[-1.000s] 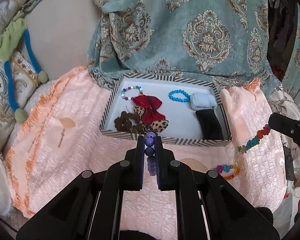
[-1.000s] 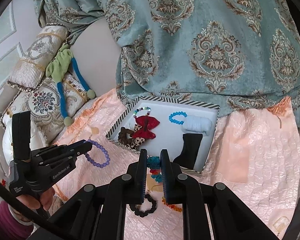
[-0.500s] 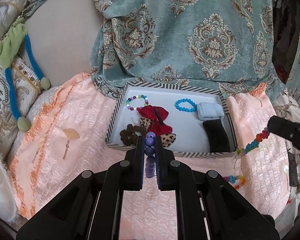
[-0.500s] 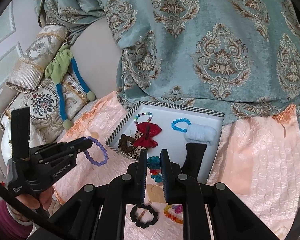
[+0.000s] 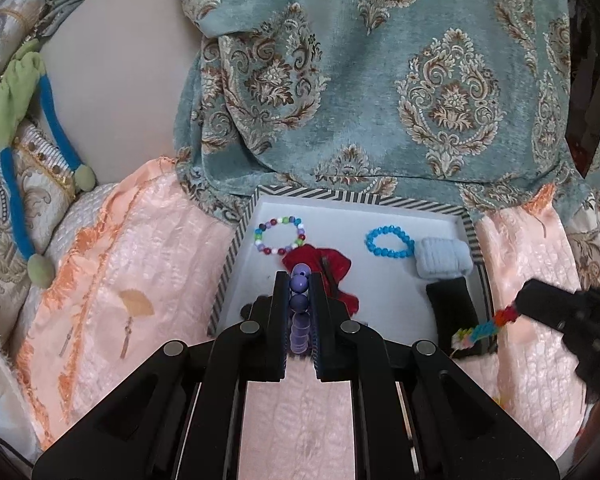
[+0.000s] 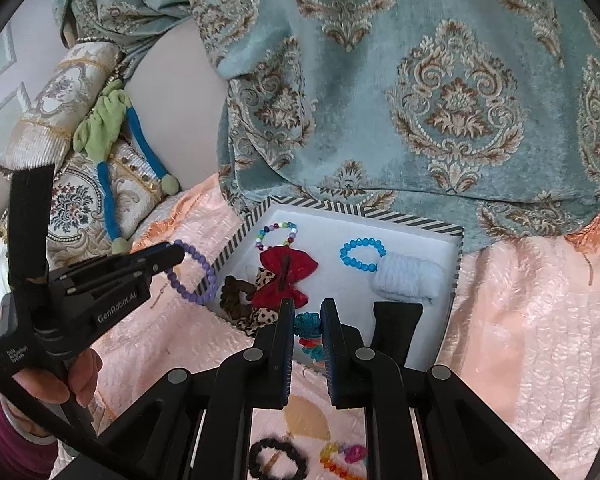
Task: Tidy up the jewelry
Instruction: 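Carry both bracelets into the tray and open both grippers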
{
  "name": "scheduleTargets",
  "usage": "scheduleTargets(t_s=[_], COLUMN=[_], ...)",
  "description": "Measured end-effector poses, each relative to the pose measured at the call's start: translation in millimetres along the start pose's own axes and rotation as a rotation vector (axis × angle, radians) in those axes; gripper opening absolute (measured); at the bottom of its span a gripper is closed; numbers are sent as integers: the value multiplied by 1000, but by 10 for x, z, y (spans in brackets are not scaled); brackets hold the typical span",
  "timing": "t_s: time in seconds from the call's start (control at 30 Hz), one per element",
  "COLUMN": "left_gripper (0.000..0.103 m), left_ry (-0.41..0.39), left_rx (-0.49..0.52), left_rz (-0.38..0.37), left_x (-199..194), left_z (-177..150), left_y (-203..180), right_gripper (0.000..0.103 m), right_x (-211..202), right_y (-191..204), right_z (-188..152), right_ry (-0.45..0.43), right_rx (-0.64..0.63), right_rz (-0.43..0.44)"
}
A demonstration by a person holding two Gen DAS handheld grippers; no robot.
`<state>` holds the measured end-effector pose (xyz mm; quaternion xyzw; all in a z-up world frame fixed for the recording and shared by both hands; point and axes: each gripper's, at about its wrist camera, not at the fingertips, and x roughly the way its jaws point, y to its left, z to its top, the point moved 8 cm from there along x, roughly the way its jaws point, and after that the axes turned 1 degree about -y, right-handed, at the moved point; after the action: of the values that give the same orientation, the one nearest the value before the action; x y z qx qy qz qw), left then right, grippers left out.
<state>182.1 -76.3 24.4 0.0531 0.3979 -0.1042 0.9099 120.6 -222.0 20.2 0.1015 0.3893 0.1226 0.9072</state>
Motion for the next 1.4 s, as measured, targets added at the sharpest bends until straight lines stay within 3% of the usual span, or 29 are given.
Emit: scheduleTargets(t_s=[0.4,0.63,0.8,0.97,1.03,1.1,1.2,1.4], left_gripper=[8,8,8,8,11,28,43,45], left_ry=[56,105,160,196,204,211,200,182], left_rx=[-29,-87,-126,-164,-171,-175,-178,-167], left_rz=[-58,-112,-40,-34,-42,-43,-48,-23], left_x=[829,1473,1907,2081,2098,2093,2019,1742], left_z=[374,542,469,386,352,327,282,208], left_y=[-341,-372,-128,-16,-13,-12,20,84], right_gripper=[12,12,12,15,21,22,22,30], right_x=[718,1145,1451,1674,1707,1675,1571,1335], right_y=[-263,-395,-486,-551,-655,-709,-747,-747], right_z=[-5,117,188,171,117,71,33,-47], right_ry=[89,89,101,134,152,152,146,124], right_rx=[62,126,184,208,234,252,255,280], right_rz=[22,45,61,42,8,13,8,17])
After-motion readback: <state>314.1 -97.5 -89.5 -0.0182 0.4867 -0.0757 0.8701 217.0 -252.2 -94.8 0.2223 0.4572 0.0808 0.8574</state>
